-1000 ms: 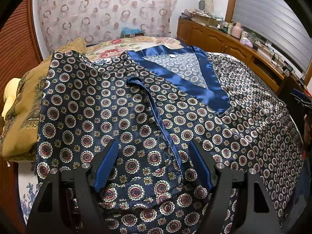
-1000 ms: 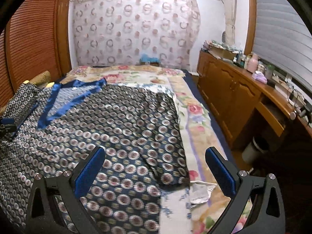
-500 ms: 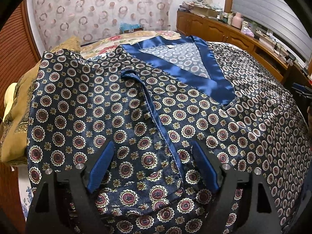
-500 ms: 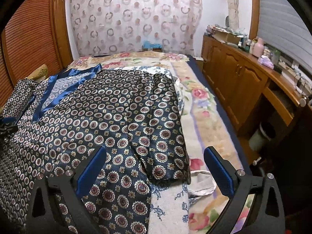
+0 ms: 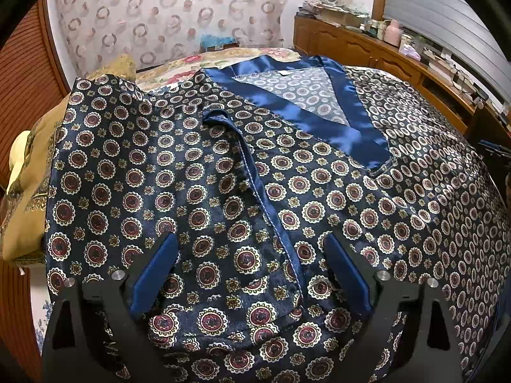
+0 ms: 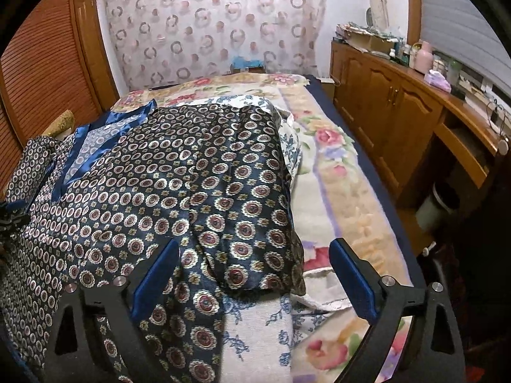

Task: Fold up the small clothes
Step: 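Move the right gripper over the opposite side panel of the top, then grasp the opposite side panel with the right gripper and fold it inward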

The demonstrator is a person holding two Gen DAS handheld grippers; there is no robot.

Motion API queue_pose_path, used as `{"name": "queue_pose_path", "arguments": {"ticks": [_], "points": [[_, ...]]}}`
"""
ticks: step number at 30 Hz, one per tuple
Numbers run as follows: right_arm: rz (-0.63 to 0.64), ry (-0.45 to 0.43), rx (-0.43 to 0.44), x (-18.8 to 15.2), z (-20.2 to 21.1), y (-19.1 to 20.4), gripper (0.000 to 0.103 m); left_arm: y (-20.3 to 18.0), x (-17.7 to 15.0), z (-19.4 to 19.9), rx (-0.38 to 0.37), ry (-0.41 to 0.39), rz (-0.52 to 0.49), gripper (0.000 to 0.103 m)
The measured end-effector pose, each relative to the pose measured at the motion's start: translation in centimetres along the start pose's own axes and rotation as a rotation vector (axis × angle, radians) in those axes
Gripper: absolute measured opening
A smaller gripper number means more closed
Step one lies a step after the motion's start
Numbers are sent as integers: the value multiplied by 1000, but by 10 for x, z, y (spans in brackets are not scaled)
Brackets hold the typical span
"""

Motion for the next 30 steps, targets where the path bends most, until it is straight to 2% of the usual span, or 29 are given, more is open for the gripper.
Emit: {"name": "queue_pose_path", "arguments": {"ticks": [2, 9, 12, 18, 21, 23, 24, 28, 30], "points": [[-11, 7, 14, 4, -3, -4, 86, 0, 0, -3, 2, 10, 3, 103], [-3, 50, 53, 7, -15, -12, 73, -1, 0, -4, 5, 10, 7, 103], [-14, 75, 83, 5, -21, -14, 64, 0, 0, -4, 6, 10, 8, 103], [-6, 76, 96, 3, -22, -10, 52, 0, 1, -4, 6, 11, 7, 103], [7, 71, 69, 3, -19, -11, 43, 0, 0, -4, 8, 10, 7, 103], [26, 62, 26, 4, -16, -11, 29, 1, 0, -2, 18, 5, 10, 103], [41, 60, 4, 4, -15, -12, 26, 2, 0, -1, 25, 1, 14, 103], [113, 47, -61, 3, -11, -6, 9, 4, 8, 16, 28, -87, 50, 102], [132, 36, -71, 4, -9, -1, 7, 3, 13, 30, 33, -140, 69, 102]]}}
Point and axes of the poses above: each gripper's, at about its wrist camera, not at the fingertips, and z roughly against the way its jaws point, y to its left, x to its top, the point moved 10 cm from there along -z, roughly the way its jaws point, and after that the axes turned 2 degrees about y, right-handed, at the moved point
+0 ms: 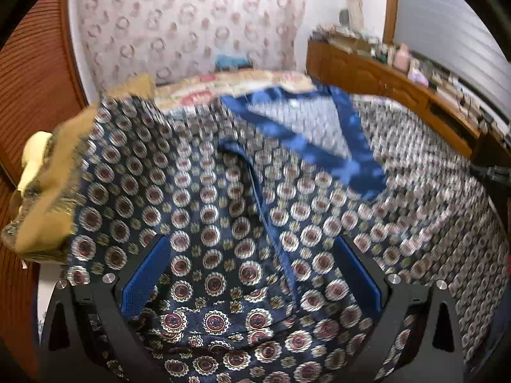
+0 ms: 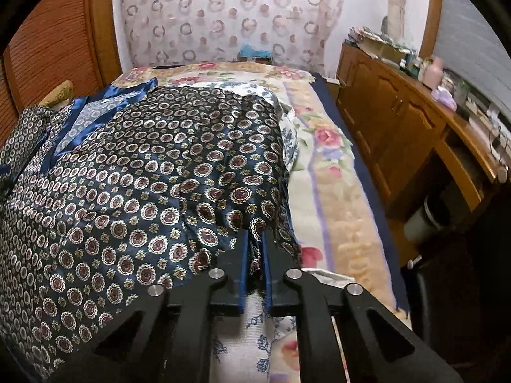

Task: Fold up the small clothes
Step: 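Grasp the opposite side panel with the right gripper and fold it inward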

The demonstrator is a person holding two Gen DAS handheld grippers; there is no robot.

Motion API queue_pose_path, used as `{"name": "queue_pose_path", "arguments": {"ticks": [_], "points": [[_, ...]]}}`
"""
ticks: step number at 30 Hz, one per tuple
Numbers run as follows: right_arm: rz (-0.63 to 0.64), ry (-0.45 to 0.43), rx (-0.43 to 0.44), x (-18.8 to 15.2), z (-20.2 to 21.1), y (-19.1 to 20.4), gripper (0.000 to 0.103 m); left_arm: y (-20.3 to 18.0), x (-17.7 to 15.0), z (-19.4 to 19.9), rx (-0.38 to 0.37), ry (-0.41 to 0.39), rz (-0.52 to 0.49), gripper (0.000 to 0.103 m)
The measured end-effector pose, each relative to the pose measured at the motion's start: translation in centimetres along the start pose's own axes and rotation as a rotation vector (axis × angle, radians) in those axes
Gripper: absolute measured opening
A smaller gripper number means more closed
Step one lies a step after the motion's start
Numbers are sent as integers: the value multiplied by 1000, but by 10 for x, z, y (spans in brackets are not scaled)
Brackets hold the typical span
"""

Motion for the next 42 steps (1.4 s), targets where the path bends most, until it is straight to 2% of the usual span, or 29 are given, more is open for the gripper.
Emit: {"name": "queue_pose_path", "arguments": {"ticks": [7, 10, 12, 15, 20, 26, 30, 35, 36, 38, 42], "points": [[4, -96, 24, 15, 23, 17, 5, -11, 17, 32, -17, -97, 4, 102], [12, -126, 66, 22, 34, 34, 5, -20, 19, 42, -63, -115, -19, 102], [18, -130, 129, 22, 39, 53, 5, -24, 20, 48, -72, -133, -19, 102], [53, -133, 169, 15, 42, 80, 5, -29, 19, 53, -86, -149, -13, 102], [84, -88, 232, -12, 33, 118, 5, -36, 15, 53, -115, -150, -12, 102], [99, -63, 224, -33, 27, 124, 6, -37, 14, 62, -125, -169, -4, 102], [110, -82, 190, -28, 33, 114, 8, -40, 15, 67, -121, -177, -9, 102], [93, -124, 181, -20, 52, 121, 9, -43, 17, 70, -102, -185, -32, 102], [90, -135, 178, -18, 56, 121, 15, -43, 16, 70, -101, -185, -33, 102], [91, -161, 158, -11, 65, 116, 42, -45, 17, 71, -103, -187, -34, 102], [78, -195, 135, -1, 69, 109, 53, -47, 16, 71, -101, -190, -39, 102]]}}
Point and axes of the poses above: each gripper's, at about its wrist camera, not at the fingertips, and z roughly against the way its jaws point, y to its left, x to its top, the point moved 10 cm from there along -z, roughly the way its jaws point, and after that the axes turned 2 degrees about y, right-handed, at the moved point
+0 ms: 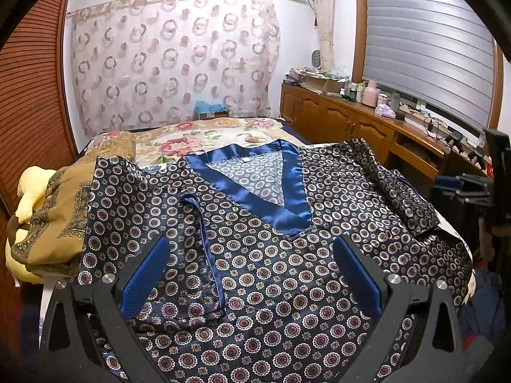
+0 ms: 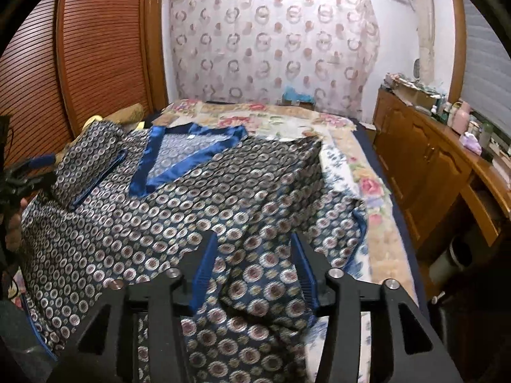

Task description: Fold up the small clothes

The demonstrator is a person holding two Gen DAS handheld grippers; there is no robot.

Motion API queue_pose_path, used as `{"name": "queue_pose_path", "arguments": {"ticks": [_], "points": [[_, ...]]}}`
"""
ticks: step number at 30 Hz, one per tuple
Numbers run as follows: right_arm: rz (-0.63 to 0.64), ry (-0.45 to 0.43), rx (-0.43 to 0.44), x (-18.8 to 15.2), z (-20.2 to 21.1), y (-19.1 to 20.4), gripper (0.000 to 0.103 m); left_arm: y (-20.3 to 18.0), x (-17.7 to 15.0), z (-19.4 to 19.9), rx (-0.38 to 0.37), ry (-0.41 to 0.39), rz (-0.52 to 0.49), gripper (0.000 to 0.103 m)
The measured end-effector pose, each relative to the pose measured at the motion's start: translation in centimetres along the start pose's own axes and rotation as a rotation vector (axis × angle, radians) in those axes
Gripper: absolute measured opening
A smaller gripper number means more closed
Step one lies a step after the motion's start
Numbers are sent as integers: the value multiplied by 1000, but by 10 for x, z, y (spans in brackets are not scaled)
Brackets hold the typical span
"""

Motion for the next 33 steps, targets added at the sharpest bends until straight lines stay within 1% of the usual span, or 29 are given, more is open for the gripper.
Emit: {"name": "queue_pose_path", "arguments": {"ticks": [3, 6, 10, 12, 15, 18, 21, 22, 24, 25, 26, 27, 28, 29, 31, 33], "points": [[-19, 6, -42, 0, -4, -15, 54, -4, 0, 0, -1, -1, -8, 102], [-70, 51, -80, -10, -24, -32, 54, -6, -1, 0, -6, -1, -13, 102], [-133, 104, -104, -25, -40, -54, 54, -10, -3, -3, -10, 8, -17, 102], [-153, 125, -101, -30, -48, -58, 54, -12, -5, -4, -14, 12, -17, 102], [-179, 150, -67, -33, -60, -58, 54, -15, -6, -6, -23, 15, -17, 102], [-179, 175, -51, -34, -72, -52, 54, -17, -7, -8, -23, 20, -22, 102], [-184, 206, -46, -35, -86, -57, 54, -16, -9, -8, -23, 24, -21, 102], [-178, 200, -51, -32, -93, -56, 54, -15, -10, -8, -24, 26, -18, 102], [-178, 194, -50, -25, -88, -66, 53, -13, -10, -8, -31, 27, -6, 102], [-173, 192, -50, -22, -86, -66, 46, -12, -11, -8, -31, 27, -2, 102], [-161, 191, -54, -22, -80, -69, 35, -11, -11, -8, -31, 26, 0, 102], [-142, 191, -59, -20, -82, -67, 27, -10, -11, -7, -30, 26, 1, 102], [-131, 191, -58, -22, -77, -70, 13, -9, -11, -7, -29, 24, 3, 102], [-125, 194, -49, -21, -78, -69, 6, -9, -11, -7, -29, 24, 5, 102], [-128, 184, -28, -18, -80, -68, 4, -7, -11, -6, -27, 23, 7, 102], [-126, 154, -18, -9, -75, -66, 4, -6, -11, -6, -24, 21, 12, 102]]}}
Point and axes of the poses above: each gripper's, at about its wrist camera, not at the fingertips, and z roughly against the way its jaws point, y to its left, x to its top, the point moved 10 cm from there along -z, roughly the way its jaws point, and after that the axes turned 2 degrees about y, right-handed, at the moved point
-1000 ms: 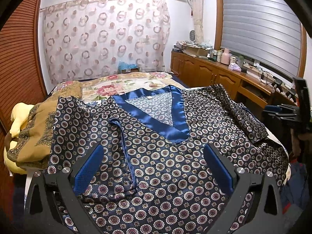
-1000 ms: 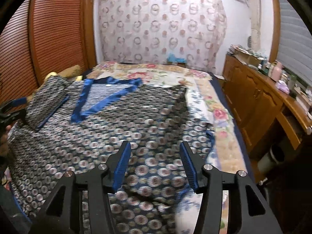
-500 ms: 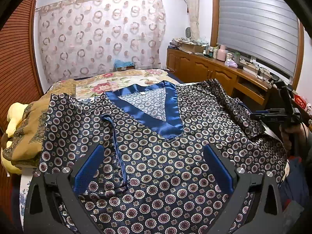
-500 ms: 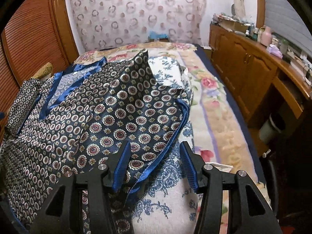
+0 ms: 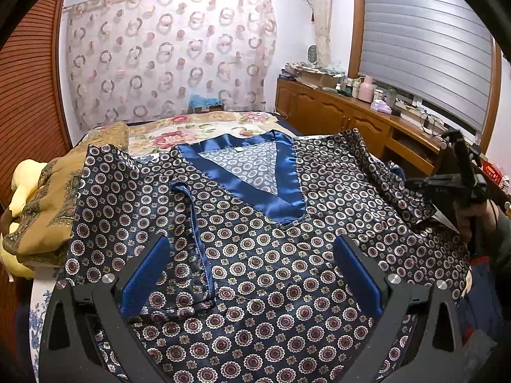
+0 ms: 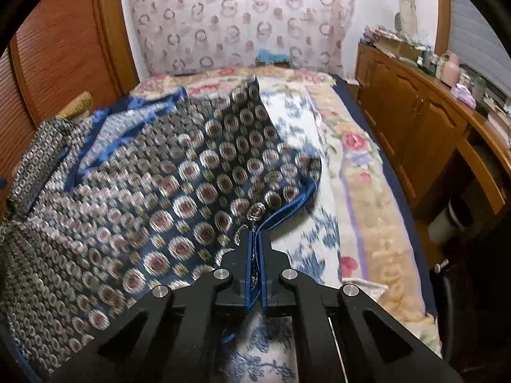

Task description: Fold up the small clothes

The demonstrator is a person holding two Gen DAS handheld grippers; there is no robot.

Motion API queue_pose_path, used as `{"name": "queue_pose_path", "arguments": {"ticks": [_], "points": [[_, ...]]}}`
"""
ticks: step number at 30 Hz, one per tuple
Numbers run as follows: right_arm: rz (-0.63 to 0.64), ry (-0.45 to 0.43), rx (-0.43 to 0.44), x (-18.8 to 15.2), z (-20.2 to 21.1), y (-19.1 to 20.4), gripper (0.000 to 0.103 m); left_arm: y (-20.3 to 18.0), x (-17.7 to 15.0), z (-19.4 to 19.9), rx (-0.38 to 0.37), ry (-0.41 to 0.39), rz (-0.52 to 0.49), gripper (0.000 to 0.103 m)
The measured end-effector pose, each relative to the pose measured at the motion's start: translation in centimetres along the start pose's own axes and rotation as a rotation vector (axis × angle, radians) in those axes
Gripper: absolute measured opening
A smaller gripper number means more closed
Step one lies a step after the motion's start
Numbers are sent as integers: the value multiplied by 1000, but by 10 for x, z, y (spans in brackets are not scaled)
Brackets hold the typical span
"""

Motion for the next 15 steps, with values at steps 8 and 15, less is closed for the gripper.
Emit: {"name": "queue_pose_path", "arguments": {"ticks": [8, 15], "points": [[123, -137, 105, 41, 38, 72, 3, 7, -1, 3, 6, -6, 15, 102], [265, -153, 162, 48, 42, 143, 9, 14, -2, 4, 15, -8, 27, 102]]}}
Point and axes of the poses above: each gripper's, at about its wrist camera, not at the fingertips, and z roughly against the way its jaws point, y to its left, x to its top, the point moved 10 cm from there along -z, roughly the way its jaws point, and after that the axes turned 2 degrees about y, right-handed, at the moved point
